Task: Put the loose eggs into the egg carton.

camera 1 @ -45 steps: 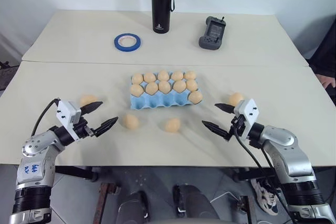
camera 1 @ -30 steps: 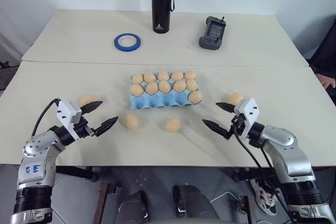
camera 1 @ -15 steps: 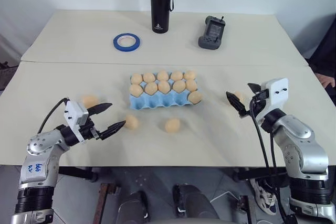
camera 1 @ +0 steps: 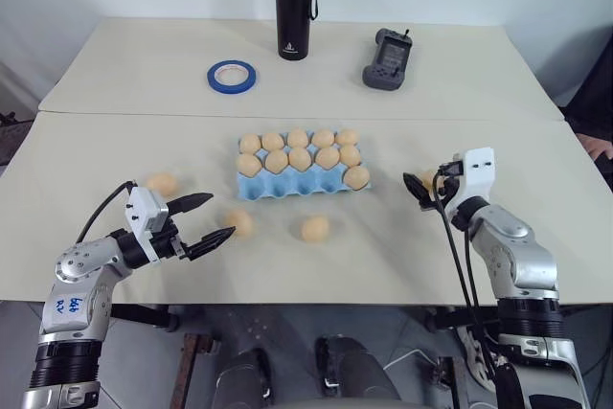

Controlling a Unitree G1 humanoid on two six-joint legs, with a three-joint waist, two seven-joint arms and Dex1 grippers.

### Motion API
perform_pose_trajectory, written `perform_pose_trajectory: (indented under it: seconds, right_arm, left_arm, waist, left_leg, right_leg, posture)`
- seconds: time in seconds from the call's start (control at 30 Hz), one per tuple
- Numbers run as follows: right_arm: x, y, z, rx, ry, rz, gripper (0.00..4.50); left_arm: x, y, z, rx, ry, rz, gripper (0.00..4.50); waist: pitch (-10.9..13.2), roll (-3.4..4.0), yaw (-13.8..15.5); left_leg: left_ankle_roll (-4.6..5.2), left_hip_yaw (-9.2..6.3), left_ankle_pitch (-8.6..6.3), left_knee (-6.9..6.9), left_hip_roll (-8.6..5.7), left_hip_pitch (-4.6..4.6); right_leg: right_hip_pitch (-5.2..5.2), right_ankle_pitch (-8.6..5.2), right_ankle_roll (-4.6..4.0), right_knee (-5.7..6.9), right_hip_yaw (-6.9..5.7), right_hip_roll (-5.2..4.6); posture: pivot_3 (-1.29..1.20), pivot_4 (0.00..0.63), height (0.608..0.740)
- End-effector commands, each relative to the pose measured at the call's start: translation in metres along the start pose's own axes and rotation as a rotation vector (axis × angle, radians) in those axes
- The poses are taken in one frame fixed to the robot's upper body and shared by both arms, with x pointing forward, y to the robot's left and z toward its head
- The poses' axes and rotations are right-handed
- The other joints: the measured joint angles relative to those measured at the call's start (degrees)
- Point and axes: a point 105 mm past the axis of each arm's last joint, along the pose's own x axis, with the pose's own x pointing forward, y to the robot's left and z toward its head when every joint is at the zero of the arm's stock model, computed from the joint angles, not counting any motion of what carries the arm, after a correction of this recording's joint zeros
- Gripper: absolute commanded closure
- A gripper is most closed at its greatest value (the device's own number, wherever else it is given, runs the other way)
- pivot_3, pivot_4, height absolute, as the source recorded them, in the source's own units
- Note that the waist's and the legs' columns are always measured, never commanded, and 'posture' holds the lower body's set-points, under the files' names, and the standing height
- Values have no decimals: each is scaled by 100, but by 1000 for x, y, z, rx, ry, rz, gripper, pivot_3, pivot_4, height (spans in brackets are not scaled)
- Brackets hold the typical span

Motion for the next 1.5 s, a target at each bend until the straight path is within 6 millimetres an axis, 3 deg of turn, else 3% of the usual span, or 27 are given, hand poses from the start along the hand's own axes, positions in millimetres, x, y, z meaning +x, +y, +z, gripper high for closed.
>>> perform_pose_trajectory:
  seconds: [0.03, 0.13, 0.33, 0.43, 0.7, 0.9, 1.27, 1.3, 1.5]
  right_arm:
    - [0, -3, 9, -14, -30, -20, 0]
    - [2, -7, 3, 5, -9, -39, 621]
    - [-1, -3, 11, -11, -41, -20, 2567]
    - [-2, 5, 25, -12, -80, 9, 2782]
    - [5, 72, 59, -3, -93, 227, 2795]
    - [13, 127, 59, -32, -54, 394, 2795]
    - [19, 164, 51, -88, -36, 501, 2795]
    - [20, 165, 49, -97, -31, 499, 2092]
    - [16, 164, 50, -122, -36, 499, 211]
  left_arm:
    - [-2, 2, 12, 51, -26, 20, 14]
    - [-2, 2, 13, 50, -26, 17, 0]
    - [-2, 2, 13, 49, -31, 21, 0]
    - [-2, 2, 13, 48, -32, 22, 0]
    - [0, 1, 17, 26, -57, 24, 0]
    - [4, -6, 16, 40, -64, -1, 0]
    - [5, -8, 21, 54, -101, 6, 0]
    - [5, -8, 21, 62, -105, 10, 0]
    - [2, -8, 19, 71, -101, 6, 0]
  waist:
    - [0, 0, -2]
    - [0, 1, -3]
    - [2, 3, -5]
    - [3, 4, -5]
    - [5, 7, -27]
    - [5, 7, -11]
    - [5, 7, -24]
    - [5, 7, -24]
    - [4, 7, -18]
  left_leg:
    - [0, 0, 0, 0, 0, 0]
    - [-4, 0, -3, 0, 0, 0]
    - [-5, 0, -3, 0, 0, 0]
    - [-5, 0, -3, 0, 0, 0]
    - [-21, 0, -11, -2, 4, -1]
    - [-19, 1, -10, -3, 4, -18]
    - [-2, 4, -1, -3, 4, -30]
    - [-2, 4, -1, -3, 4, -30]
    - [-4, 5, 2, 0, 4, -53]
  right_leg:
    - [0, 0, 0, 0, 0, 0]
    - [0, 0, 1, 0, 0, 0]
    - [-1, 0, 0, 1, 0, 0]
    - [-1, 0, 1, 0, 0, 0]
    - [-7, 0, 0, 6, 0, 2]
    - [-21, -1, -1, 4, 0, 1]
    - [-33, -1, -1, 3, 0, 1]
    - [-34, -2, -2, 4, 0, 2]
    - [-57, -2, -4, 7, 0, 1]
  posture:
    - [0, 150, 740]
    - [0, 150, 740]
    - [0, 150, 740]
    - [0, 150, 740]
    - [0, 150, 740]
    - [0, 150, 740]
    - [0, 150, 740]
    - [0, 150, 740]
    - [0, 150, 740]
